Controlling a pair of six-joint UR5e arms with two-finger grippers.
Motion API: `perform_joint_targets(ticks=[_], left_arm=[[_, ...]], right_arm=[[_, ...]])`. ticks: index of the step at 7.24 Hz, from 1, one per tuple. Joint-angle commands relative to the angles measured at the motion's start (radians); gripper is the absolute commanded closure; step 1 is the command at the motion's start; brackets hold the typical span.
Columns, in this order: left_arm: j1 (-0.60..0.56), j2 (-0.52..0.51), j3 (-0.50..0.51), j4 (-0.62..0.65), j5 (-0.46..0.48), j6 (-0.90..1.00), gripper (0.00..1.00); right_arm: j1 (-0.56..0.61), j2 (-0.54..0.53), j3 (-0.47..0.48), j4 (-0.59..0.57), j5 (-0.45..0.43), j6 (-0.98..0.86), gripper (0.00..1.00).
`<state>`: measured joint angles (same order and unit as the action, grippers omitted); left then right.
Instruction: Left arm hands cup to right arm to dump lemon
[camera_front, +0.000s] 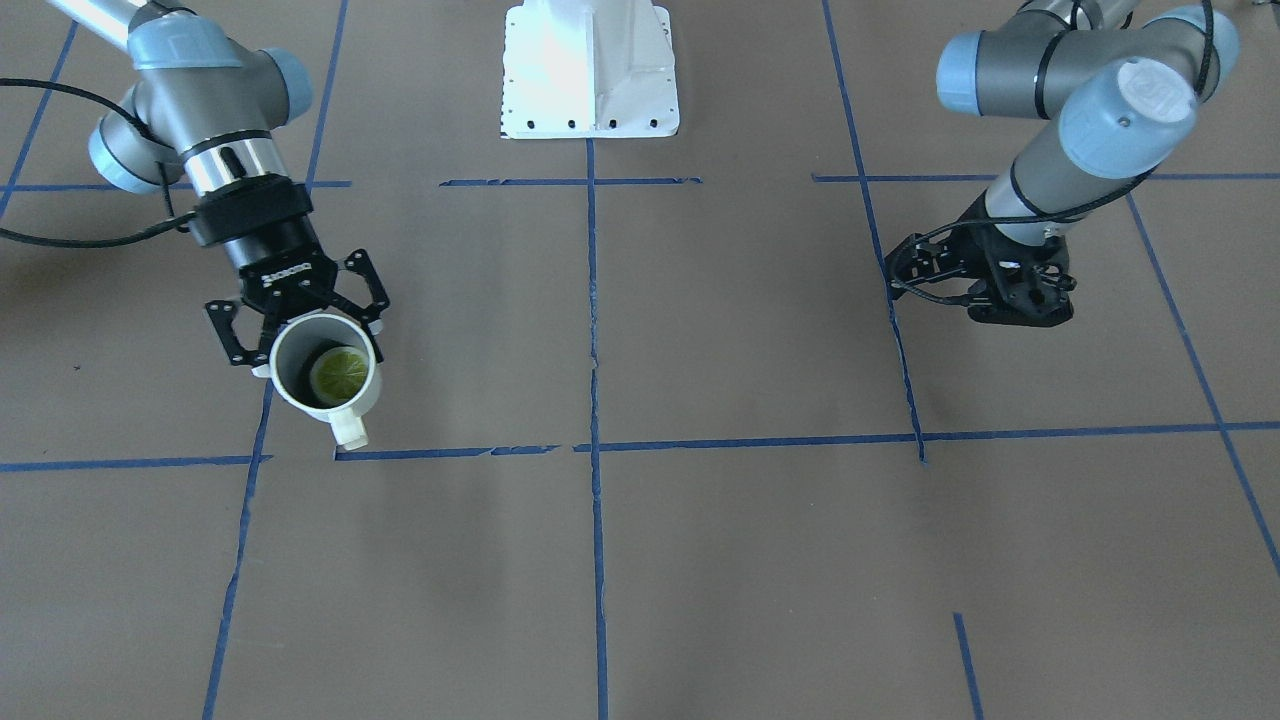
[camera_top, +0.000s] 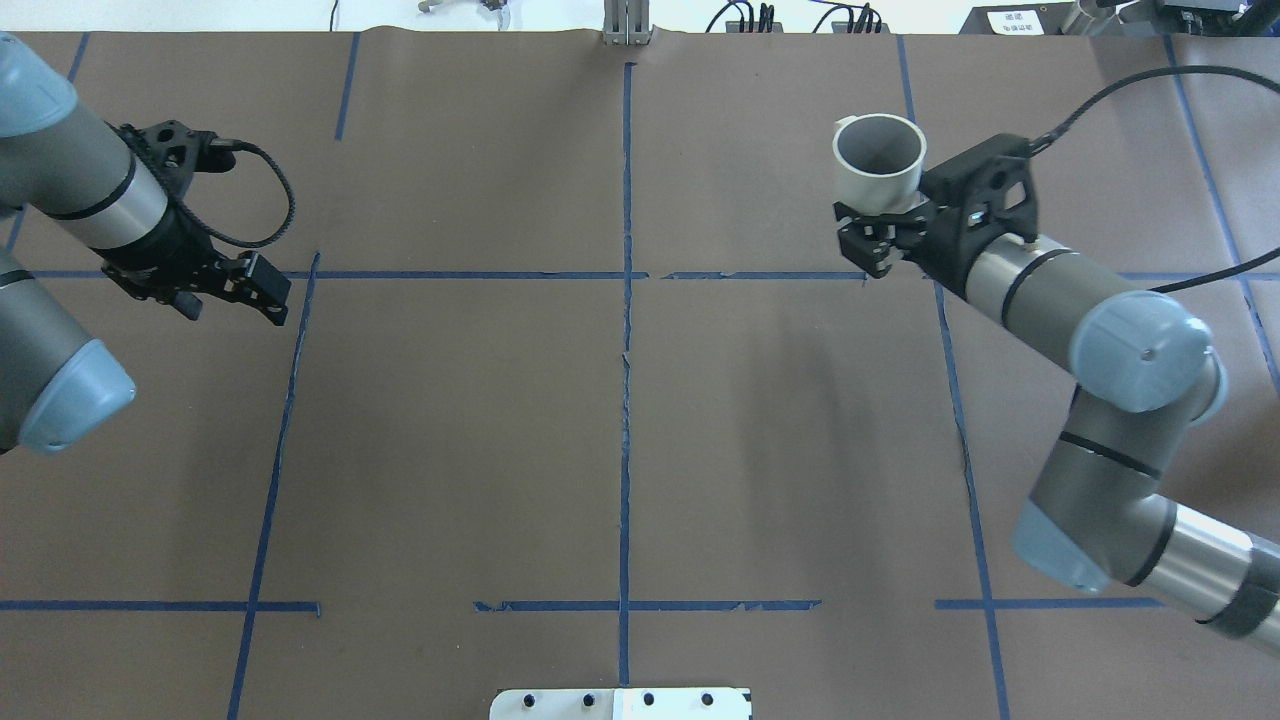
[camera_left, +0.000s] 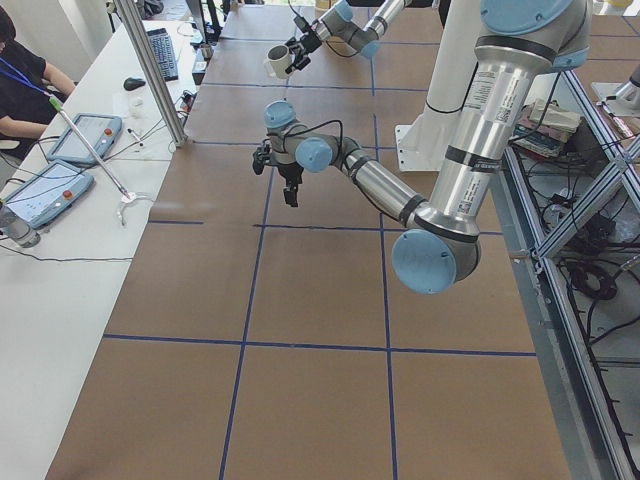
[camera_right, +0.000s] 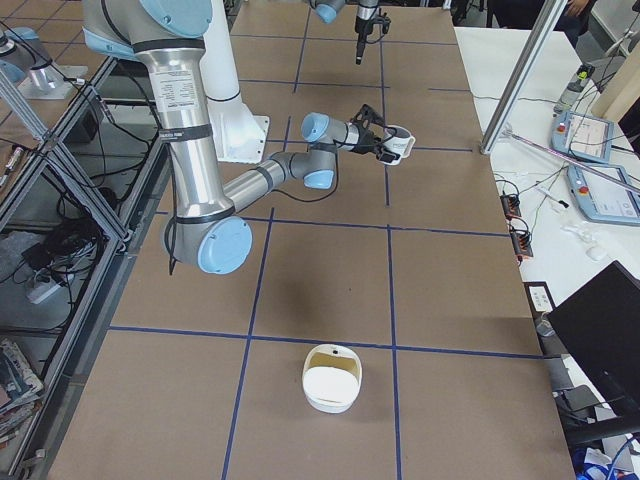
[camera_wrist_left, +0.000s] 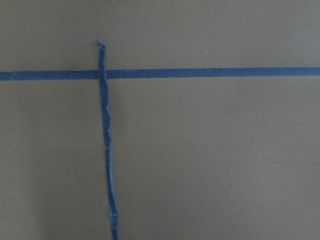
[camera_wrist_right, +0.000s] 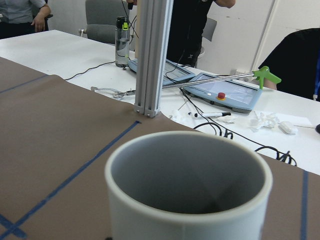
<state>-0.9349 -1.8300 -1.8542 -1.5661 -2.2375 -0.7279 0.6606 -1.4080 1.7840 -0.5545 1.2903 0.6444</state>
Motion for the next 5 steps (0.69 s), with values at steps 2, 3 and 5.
perform_joint_targets(ticks=[2,3,5], left_arm=[[-0.036,0.061,-0.049,-0.002,0.053,-0.037,0.00],[-0.030,0.051,-0.049,0.000,0.050,-0.072,0.00],[-0.028,0.047,-0.048,-0.002,0.053,-0.085,0.00]], right_arm=[[0.234,-0.298,0.200,0.002,0.217,0.070,0.88],[0.310,-0.384,0.225,0.040,0.286,0.070,0.87],[0.430,-0.524,0.152,0.276,0.394,0.072,0.87]])
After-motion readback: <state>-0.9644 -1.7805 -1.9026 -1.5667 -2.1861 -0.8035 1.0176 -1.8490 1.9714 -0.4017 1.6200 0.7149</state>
